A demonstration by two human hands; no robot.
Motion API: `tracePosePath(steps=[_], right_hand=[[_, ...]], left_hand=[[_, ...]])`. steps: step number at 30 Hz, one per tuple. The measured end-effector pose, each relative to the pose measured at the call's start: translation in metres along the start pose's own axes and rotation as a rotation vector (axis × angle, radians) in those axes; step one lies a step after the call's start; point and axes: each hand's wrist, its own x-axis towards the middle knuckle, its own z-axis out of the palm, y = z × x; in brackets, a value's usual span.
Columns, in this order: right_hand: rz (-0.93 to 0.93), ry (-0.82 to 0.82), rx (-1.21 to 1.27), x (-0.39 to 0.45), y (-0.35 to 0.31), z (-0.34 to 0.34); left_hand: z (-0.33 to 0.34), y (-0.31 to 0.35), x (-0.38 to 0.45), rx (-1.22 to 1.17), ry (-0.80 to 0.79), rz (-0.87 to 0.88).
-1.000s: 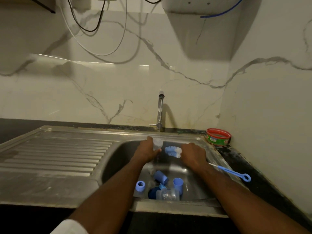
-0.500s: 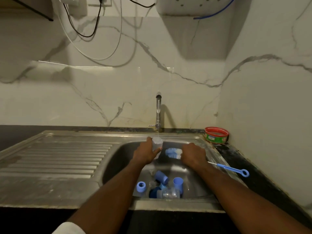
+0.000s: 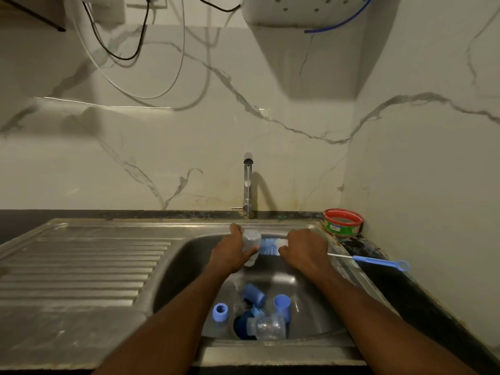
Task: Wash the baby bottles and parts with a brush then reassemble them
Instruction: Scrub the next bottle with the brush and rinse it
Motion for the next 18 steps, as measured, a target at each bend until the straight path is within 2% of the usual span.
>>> tracePosePath(steps=[5,8,10,15,18], right_hand=[[0.043,0.137,0.069,0.006,0.004,-0.004],[-0.013,0.234,0.218,0.009,0.003,0.002],[-0.049,0.279,0.195,0.008,-0.003,0.001],[-0.148,0.193,0.149,0.004,-0.024,-0.001],[-0.167,0.219,0.156,0.003,-0.022,-0.003]], left_hand=[[0.0,-0.021,0.012,-0.077,-0.002,0.01],[0.005,-0.022,0.019,-0.27,0.038,0.045],[0.01,-0.018,0.021,-0.355,0.06,0.065],[0.015,-0.011,0.02,-0.31,-0.082,0.144],[0.009,-0.013,0.021,-0.335,-0.002,0.095]])
